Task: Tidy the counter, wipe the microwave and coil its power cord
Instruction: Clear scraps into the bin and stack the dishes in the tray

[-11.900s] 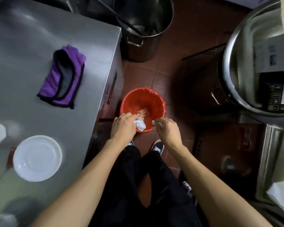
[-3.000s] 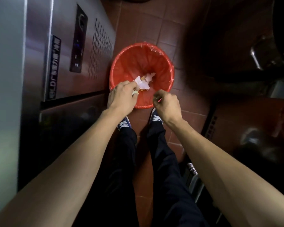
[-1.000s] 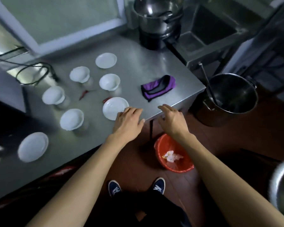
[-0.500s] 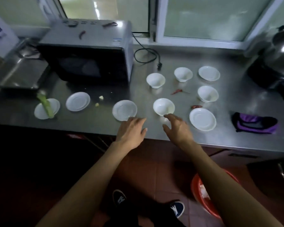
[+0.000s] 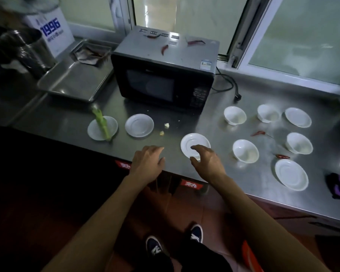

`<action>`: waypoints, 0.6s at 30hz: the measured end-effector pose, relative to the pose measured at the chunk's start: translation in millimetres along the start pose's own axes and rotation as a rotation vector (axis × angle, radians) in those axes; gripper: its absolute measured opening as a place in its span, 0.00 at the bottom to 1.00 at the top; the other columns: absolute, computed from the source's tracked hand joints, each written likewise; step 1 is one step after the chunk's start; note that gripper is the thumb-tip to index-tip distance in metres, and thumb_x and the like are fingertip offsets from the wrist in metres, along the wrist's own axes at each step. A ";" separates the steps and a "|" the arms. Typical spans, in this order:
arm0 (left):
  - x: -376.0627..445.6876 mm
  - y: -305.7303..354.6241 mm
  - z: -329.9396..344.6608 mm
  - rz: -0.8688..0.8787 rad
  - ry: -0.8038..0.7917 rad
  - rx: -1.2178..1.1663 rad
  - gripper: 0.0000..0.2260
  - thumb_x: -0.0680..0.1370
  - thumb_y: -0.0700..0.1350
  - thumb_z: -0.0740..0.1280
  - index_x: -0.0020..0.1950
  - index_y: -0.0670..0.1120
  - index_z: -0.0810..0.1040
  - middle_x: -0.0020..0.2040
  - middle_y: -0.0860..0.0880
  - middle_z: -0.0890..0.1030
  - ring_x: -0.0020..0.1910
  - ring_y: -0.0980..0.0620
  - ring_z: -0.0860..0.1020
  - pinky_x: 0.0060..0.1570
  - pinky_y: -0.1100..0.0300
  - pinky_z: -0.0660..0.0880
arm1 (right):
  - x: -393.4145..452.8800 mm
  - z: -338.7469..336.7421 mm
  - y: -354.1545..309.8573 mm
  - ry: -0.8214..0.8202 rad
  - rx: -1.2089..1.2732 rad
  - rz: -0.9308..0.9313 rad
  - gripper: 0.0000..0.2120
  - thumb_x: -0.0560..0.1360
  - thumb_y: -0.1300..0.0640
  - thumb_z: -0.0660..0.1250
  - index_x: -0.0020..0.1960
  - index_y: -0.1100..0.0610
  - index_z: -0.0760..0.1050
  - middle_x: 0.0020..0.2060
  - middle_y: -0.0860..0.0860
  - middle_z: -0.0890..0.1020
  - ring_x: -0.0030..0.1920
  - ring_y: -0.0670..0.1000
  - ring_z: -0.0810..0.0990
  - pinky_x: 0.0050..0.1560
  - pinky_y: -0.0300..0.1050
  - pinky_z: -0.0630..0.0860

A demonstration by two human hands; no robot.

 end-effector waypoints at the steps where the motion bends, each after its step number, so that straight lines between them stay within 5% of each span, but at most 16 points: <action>1: 3.6 -8.2 -0.1 -0.012 -0.008 -0.008 0.20 0.80 0.50 0.63 0.71 0.46 0.73 0.68 0.46 0.77 0.66 0.44 0.73 0.63 0.47 0.70 | 6.3 6.0 -5.3 -0.015 -0.007 -0.005 0.20 0.76 0.56 0.69 0.68 0.56 0.75 0.66 0.54 0.79 0.64 0.60 0.76 0.63 0.55 0.74; 18: 132.5 -69.9 29.8 -0.003 -0.154 0.078 0.17 0.81 0.47 0.62 0.70 0.47 0.74 0.67 0.47 0.78 0.64 0.44 0.74 0.59 0.44 0.72 | 141.8 83.2 -4.2 -0.118 0.104 0.028 0.20 0.76 0.57 0.69 0.67 0.55 0.76 0.65 0.53 0.80 0.62 0.57 0.79 0.64 0.52 0.75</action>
Point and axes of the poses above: each hand's wrist, its own x-axis towards the middle knuckle, its own z-axis out of the palm, y = z × x, the point moved 10 cm from there along x, towards the middle knuckle
